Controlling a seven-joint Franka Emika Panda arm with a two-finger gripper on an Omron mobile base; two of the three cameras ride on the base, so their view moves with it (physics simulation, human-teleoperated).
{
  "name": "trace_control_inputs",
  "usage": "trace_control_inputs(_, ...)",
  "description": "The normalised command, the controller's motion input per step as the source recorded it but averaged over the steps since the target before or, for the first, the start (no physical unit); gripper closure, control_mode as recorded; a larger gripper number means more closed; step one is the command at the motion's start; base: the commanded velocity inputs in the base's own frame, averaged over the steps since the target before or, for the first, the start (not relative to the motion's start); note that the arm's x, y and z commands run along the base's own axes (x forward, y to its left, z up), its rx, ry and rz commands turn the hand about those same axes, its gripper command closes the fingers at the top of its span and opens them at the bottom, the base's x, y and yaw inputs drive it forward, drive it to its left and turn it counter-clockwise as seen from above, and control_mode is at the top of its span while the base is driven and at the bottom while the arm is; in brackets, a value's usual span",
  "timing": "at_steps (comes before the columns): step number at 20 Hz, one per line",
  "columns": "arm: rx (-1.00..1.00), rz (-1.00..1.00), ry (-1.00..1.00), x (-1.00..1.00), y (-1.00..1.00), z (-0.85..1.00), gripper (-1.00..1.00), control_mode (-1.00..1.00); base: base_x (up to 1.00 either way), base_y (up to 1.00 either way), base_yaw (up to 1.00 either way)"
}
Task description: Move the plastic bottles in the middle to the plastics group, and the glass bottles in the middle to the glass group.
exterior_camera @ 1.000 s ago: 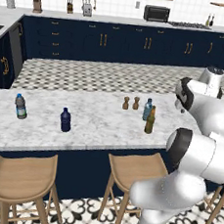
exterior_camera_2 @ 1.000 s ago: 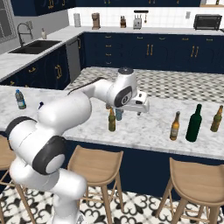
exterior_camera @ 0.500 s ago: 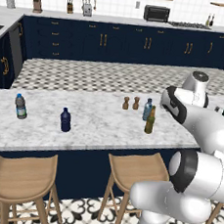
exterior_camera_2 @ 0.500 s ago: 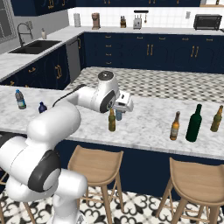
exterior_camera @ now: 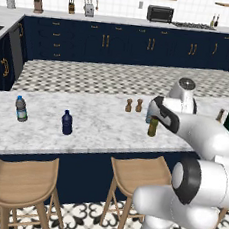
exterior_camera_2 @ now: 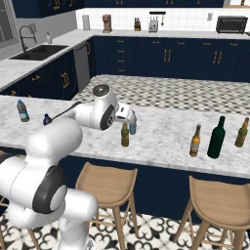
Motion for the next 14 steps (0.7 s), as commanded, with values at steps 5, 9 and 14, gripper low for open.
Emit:
trace_control_inputs(5,0.0,0.0,0.0,0.41,0.06,0.21,-1.0,-1.0,0.0,0.0,0.0)
trace_control_inputs(9,0.0,0.0,0.01,0.2,-0.09,0.07,-1.0,-1.0,0.0,0.0,0.0)
trace_control_inputs(14,0.0,0.0,0.09,0.26,0.0,-0.23,-1.0,-1.0,0.0,0.0,0.0)
